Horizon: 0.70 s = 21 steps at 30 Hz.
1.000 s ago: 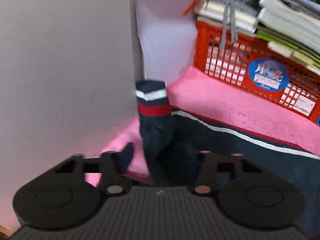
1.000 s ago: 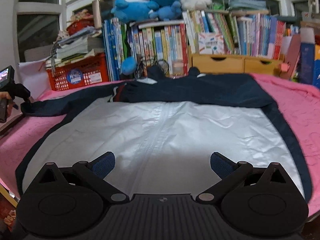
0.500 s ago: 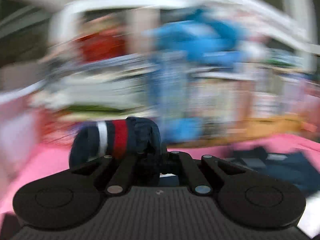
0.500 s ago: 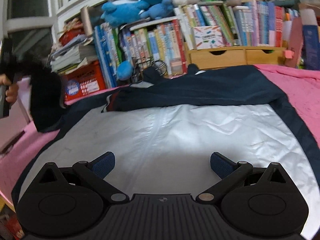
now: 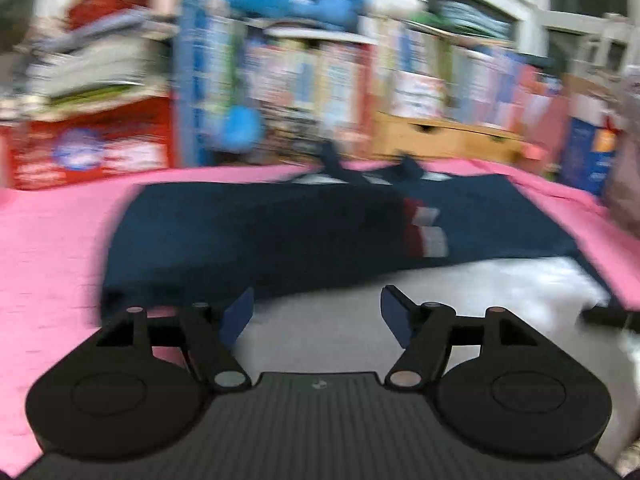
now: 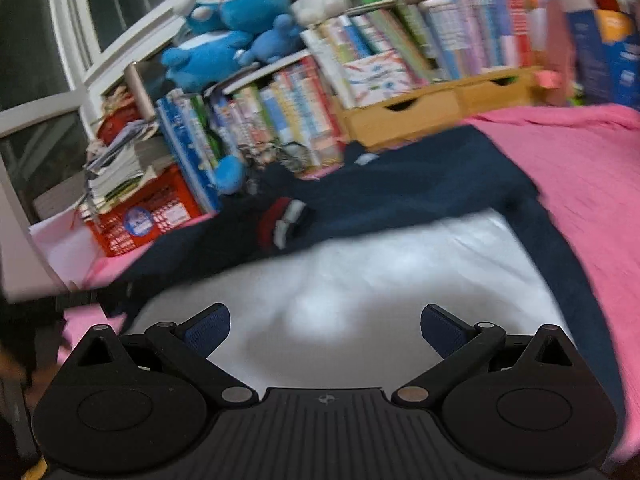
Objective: Fold clothes
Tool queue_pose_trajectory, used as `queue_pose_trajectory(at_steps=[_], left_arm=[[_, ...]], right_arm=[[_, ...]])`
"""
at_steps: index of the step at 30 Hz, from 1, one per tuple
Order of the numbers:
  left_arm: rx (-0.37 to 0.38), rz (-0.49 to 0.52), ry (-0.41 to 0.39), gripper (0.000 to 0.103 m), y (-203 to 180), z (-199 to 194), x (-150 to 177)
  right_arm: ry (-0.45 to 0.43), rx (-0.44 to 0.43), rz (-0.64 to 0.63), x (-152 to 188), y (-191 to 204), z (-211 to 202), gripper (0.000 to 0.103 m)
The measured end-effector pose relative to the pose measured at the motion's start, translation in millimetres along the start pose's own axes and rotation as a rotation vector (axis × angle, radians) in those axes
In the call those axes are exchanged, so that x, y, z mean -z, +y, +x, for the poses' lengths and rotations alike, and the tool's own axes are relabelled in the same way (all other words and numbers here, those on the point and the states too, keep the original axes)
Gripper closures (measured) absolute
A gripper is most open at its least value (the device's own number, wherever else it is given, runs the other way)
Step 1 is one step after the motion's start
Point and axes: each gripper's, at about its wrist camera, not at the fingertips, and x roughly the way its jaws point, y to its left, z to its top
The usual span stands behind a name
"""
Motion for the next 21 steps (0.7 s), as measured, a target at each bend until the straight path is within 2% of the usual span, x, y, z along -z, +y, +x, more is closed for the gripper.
queue_pose_trajectory(at_steps=[4,8,10,11,13,14,15,17,21], left_arm=[[-0.111,-0.037,-0.028,0.033,22,-6,5],[-0.214,-0.074,-0.055,0.033,44,-12,9],[-0.231,-0.087,-0.064,0.033,50,-14,8],[-0.234,-0.089,-0.071,0.033,52,-15,7],[-0.238,-0.087,-0.089,0.032,57,-16,2],[-0.241,-0.084,-0.098,0.032,58,-16,-1],[-0.245,-0.08,-0.107,0.032,59,-16,-5],[-0.248,-0.069,-0.126,0.031,57,-12,-14],[-0.257,-0.044,-0.153,0.027,49,-1,-27]], right_arm=[[0.052,-0.038,0.059,-39,18,59,0.0],[0.11,0.039,0.083,-57,36,131,0.002],[0.114,0.073,0.038,-59,48,155,0.022],[0.116,0.09,0.013,-60,54,159,0.043],[0.123,0.107,-0.024,-67,61,159,0.056],[0.118,0.119,-0.041,-73,61,155,0.083],[0.103,0.147,-0.066,-81,59,149,0.091],[0.071,0.162,-0.086,-98,48,132,0.092],[-0.009,0.247,-0.147,-125,22,100,0.094]])
